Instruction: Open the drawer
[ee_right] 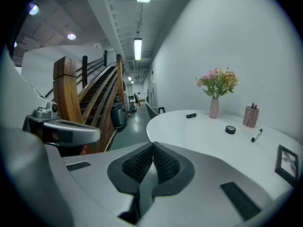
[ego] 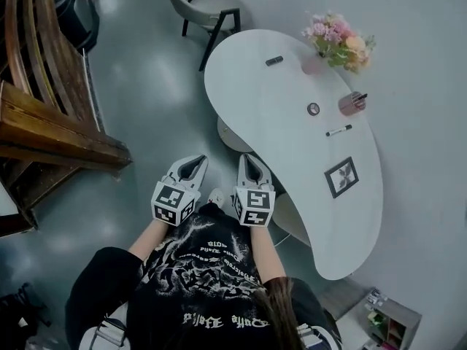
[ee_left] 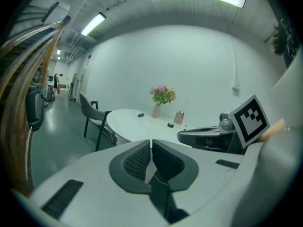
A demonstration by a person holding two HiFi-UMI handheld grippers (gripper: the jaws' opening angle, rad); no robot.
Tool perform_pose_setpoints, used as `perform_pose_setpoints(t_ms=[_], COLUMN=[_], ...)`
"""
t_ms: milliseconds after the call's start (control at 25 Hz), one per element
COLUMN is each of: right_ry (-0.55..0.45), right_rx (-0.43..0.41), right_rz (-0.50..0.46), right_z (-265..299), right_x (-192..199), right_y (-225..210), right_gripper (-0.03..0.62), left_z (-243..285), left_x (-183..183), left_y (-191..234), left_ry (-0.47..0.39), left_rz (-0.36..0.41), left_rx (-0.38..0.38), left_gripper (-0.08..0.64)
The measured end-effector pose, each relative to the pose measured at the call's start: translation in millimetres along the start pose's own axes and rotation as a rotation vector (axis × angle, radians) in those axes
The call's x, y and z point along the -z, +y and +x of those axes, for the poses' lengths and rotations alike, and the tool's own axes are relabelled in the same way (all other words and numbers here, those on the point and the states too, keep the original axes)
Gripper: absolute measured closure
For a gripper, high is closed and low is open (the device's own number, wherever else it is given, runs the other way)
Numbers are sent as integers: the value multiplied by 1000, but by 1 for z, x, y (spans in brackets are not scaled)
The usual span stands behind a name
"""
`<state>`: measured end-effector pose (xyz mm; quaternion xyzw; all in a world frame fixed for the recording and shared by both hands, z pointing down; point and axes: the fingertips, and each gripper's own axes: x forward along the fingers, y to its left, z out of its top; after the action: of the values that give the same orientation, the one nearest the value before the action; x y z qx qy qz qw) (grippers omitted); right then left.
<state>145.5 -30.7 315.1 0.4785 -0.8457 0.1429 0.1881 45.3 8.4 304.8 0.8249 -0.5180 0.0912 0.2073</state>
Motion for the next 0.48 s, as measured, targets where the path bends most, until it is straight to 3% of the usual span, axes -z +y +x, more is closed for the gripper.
perform_pose_setpoints(t_ms=[240, 480], right_ry=[22, 69], right_rx=[-43, -30], right_rz=[-20, -19], right_z=[26, 43], right_x=[-7, -2], right_y=[-18, -26], right_gripper=[568, 568], left_z=[31, 47], left_x=[-12, -16], left_y=[11, 27], left_ry=[-19, -27], left_rz=[-32, -57], left_rx=[-43, -45], left_gripper=[529, 529])
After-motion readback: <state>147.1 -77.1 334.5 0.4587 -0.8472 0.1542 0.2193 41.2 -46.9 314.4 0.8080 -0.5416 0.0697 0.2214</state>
